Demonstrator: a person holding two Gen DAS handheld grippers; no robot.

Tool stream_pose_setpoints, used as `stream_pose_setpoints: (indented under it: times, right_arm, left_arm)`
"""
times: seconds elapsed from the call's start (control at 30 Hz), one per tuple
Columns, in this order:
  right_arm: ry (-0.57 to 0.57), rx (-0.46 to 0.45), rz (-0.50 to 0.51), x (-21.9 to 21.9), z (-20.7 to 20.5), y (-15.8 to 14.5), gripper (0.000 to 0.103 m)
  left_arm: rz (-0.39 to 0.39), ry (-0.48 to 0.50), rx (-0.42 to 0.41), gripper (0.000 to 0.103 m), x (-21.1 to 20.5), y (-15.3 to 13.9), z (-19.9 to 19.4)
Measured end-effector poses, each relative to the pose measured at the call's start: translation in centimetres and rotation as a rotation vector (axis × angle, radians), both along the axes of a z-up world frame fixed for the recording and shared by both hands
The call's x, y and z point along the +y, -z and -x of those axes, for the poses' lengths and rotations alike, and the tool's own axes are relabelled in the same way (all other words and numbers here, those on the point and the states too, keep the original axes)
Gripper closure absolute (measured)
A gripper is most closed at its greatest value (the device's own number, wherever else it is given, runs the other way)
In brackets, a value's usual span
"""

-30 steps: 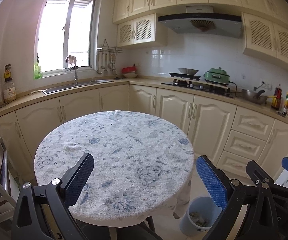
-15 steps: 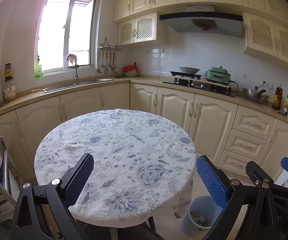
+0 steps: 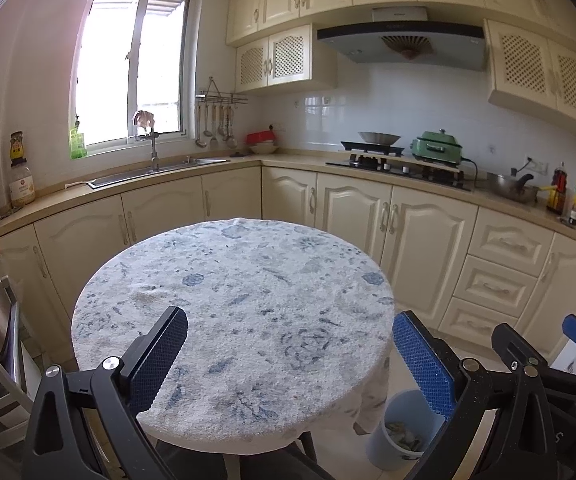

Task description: Collect trash

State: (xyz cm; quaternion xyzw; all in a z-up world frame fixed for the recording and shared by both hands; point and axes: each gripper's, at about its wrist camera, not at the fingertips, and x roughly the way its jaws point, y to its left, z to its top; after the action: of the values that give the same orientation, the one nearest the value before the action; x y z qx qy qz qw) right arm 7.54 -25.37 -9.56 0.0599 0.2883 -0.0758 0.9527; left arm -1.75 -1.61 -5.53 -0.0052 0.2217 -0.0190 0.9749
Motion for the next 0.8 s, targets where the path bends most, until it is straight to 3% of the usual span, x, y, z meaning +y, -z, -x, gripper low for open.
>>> stream_pose_setpoints:
  times: [0.8]
  right_arm:
    - [0.003,-0.005,0.008,0.1,0.4,-0.3,0.000]
  left_arm:
    - [0.006,-0.004,-0.022,0.002,-0.1,-0.1,1.1]
